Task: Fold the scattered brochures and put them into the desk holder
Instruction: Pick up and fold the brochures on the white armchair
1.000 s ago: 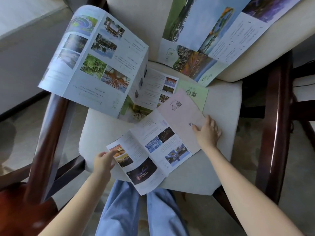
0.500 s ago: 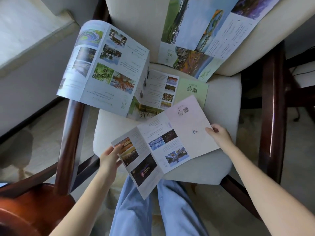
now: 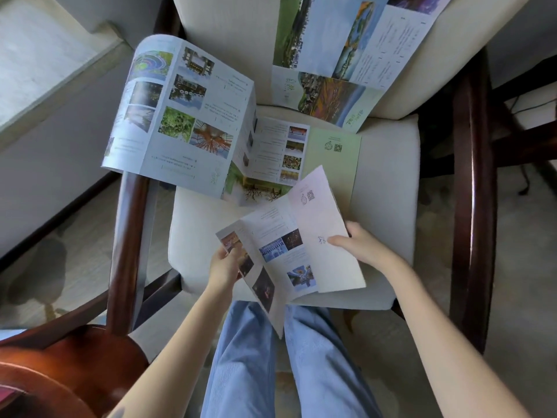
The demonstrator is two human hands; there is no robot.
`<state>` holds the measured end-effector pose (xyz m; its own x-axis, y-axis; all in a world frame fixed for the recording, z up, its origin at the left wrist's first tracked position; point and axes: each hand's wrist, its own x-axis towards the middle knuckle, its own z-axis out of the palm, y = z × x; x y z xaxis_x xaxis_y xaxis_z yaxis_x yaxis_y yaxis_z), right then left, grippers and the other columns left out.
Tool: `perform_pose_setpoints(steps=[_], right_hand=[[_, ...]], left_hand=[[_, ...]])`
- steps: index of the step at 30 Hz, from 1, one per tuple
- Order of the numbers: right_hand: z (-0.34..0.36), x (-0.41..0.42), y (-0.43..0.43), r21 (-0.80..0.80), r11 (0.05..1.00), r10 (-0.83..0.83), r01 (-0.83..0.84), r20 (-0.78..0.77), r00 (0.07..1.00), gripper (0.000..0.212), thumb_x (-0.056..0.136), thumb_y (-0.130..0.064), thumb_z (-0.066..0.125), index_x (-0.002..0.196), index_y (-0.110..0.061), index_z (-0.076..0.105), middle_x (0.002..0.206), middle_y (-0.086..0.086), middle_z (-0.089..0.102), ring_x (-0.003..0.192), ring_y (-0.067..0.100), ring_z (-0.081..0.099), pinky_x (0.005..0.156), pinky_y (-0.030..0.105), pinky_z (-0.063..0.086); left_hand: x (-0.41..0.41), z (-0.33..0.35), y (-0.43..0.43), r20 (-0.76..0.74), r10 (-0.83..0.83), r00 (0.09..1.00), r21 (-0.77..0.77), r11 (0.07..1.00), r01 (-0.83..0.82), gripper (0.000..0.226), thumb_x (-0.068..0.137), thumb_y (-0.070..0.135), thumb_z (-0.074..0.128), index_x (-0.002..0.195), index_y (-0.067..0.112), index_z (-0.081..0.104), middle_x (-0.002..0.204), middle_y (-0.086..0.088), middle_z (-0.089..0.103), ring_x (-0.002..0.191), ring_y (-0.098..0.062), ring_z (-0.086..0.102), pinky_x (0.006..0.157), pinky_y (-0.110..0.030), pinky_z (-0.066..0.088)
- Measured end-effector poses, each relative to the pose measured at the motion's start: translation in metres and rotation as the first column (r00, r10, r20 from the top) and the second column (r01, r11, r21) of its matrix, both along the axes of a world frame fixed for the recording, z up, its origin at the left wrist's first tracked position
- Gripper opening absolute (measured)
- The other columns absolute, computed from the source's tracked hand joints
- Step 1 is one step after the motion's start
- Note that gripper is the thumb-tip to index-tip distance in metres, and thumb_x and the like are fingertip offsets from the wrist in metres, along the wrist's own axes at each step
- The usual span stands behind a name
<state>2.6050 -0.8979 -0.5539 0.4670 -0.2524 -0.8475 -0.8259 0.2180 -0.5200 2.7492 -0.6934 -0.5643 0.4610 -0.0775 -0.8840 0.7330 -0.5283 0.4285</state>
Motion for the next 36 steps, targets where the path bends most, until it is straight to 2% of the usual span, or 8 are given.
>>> perform_pose_setpoints(steps=[6,12,17,20,24,28,31,36], right_hand=[[0.026,-0.007,0.008,0.260,0.931,-0.261,0.258,-0.021,0.965,0.045,0.069,-0.015,0.068,0.110,-0.003,0.055,0.103,0.014,0.064,0.084,0.023,0.064,0.071,0.032,0.051],[0.032,0.000,0.022,0.457,0.883,-0.115,0.110,-0.016,0.993,0.057,0.064,-0.019,0.064,0.118,-0.005,0.053,0.107,0.016,0.064,0.094,0.030,0.063,0.080,0.038,0.052],[0.015,0.012,0.037,0.218,0.975,-0.072,0.043,0.129,0.989,0.017,0.086,-0.007,0.063,0.098,-0.019,0.060,0.101,0.006,0.067,0.080,0.009,0.067,0.071,0.020,0.054],[0.002,0.016,0.043,0.027,0.997,-0.076,0.072,0.157,0.985,0.023,0.083,-0.010,0.066,0.102,-0.021,0.059,0.105,0.004,0.067,0.096,0.020,0.065,0.088,0.035,0.052],[-0.006,0.021,0.050,-0.242,0.970,0.027,-0.006,0.084,0.996,0.020,0.079,-0.026,0.070,0.094,-0.026,0.057,0.095,-0.005,0.066,0.094,0.018,0.063,0.081,0.033,0.051],[-0.018,0.024,0.046,-0.501,0.865,0.058,-0.032,0.037,0.998,0.039,0.082,-0.027,0.067,0.115,-0.013,0.051,0.109,0.002,0.054,0.099,0.016,0.051,0.084,0.032,0.045],[-0.016,0.030,0.028,-0.227,0.920,-0.324,0.318,0.010,0.946,0.021,0.092,-0.027,0.055,0.103,-0.010,0.060,0.095,0.006,0.060,0.087,0.020,0.056,0.071,0.028,0.043],[0.005,0.017,-0.007,0.519,0.645,-0.609,0.561,-0.096,0.787,0.046,0.090,-0.059,0.041,0.099,-0.024,0.070,0.101,0.001,0.071,0.086,0.018,0.071,0.071,0.033,0.057]], left_hand=[[-0.001,0.005,0.006,-0.054,0.088,0.995,-0.010,0.996,-0.089,0.014,0.094,0.018,0.047,0.095,0.015,0.061,0.082,-0.003,0.064,0.073,-0.015,0.059,0.064,-0.026,0.044],[-0.004,0.009,0.003,-0.188,0.118,0.975,-0.224,0.961,-0.160,0.021,0.095,0.025,0.042,0.091,0.019,0.062,0.088,-0.005,0.060,0.074,-0.018,0.057,0.069,-0.030,0.046],[-0.005,0.010,-0.001,-0.321,0.145,0.936,-0.343,0.903,-0.258,0.051,0.093,0.057,0.030,0.106,0.022,0.065,0.092,-0.002,0.063,0.084,-0.020,0.057,0.082,-0.037,0.045],[-0.005,0.009,-0.003,-0.299,0.117,0.947,-0.396,0.888,-0.235,0.055,0.088,0.065,0.030,0.110,0.028,0.063,0.102,0.004,0.071,0.095,-0.016,0.065,0.089,-0.038,0.049],[-0.005,0.011,-0.007,-0.096,0.046,0.994,-0.416,0.906,-0.082,0.015,0.088,0.029,0.055,0.099,0.023,0.064,0.093,0.007,0.073,0.085,-0.009,0.067,0.080,-0.032,0.051],[-0.003,0.019,-0.018,0.049,0.001,0.999,-0.444,0.896,0.021,0.024,0.087,-0.001,0.054,0.085,0.018,0.068,0.086,0.001,0.070,0.083,-0.015,0.062,0.079,-0.027,0.048],[0.000,0.035,-0.033,0.149,-0.060,0.987,-0.490,0.862,0.126,0.031,0.082,-0.002,0.062,0.074,0.026,0.073,0.092,0.008,0.071,0.093,-0.007,0.062,0.082,-0.020,0.047],[0.001,0.057,-0.056,0.542,-0.308,0.782,-0.346,0.766,0.542,0.050,0.070,-0.002,0.076,0.063,0.047,0.070,0.133,0.007,0.046,0.138,-0.013,0.025,0.117,-0.037,0.016]])
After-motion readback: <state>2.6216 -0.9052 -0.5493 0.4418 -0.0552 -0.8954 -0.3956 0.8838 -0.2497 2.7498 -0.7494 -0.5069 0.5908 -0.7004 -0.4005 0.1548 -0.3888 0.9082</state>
